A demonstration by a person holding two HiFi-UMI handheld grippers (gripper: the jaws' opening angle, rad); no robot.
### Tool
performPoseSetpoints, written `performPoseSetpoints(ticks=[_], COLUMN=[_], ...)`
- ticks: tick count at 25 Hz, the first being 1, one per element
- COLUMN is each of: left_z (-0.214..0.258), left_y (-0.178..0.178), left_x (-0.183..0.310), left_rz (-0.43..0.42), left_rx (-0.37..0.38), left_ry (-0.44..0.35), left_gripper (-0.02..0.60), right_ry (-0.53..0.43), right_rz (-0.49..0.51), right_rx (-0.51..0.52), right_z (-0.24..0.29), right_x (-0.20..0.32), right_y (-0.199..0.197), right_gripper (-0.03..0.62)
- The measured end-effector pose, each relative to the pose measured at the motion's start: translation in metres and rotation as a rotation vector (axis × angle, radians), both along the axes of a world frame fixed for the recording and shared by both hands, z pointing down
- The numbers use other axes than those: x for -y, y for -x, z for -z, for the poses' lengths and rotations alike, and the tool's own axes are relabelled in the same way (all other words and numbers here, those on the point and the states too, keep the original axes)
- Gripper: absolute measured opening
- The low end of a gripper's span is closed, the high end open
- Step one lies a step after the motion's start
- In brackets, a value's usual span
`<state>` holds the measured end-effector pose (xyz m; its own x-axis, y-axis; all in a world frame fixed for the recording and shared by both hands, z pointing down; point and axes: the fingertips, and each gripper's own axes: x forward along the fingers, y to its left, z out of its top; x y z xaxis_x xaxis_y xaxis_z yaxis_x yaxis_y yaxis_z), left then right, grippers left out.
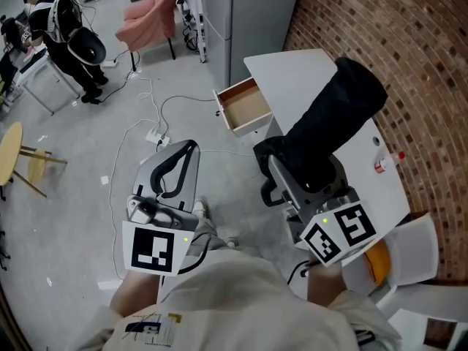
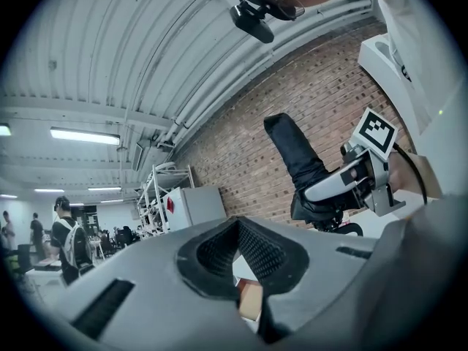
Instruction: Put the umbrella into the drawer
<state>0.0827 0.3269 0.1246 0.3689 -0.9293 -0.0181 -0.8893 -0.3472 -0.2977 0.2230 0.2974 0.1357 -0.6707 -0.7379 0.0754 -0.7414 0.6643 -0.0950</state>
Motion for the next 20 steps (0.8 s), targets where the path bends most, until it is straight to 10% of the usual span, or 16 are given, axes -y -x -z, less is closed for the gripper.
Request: performPoseSetpoints(ticks=[20], left_z=[-0.034], left_y=[0.035], left_x=[0.084], left_rz=[-0.022], left_rx=[-0.005], left_ry=[-0.005], left_gripper=[0.008], right_ry=[0.005], right_rz=[0.010], right_rx=[-0.067], right_z=[-0.035], right_x=[0.081], right_y=[0.041], right_gripper=[0.273])
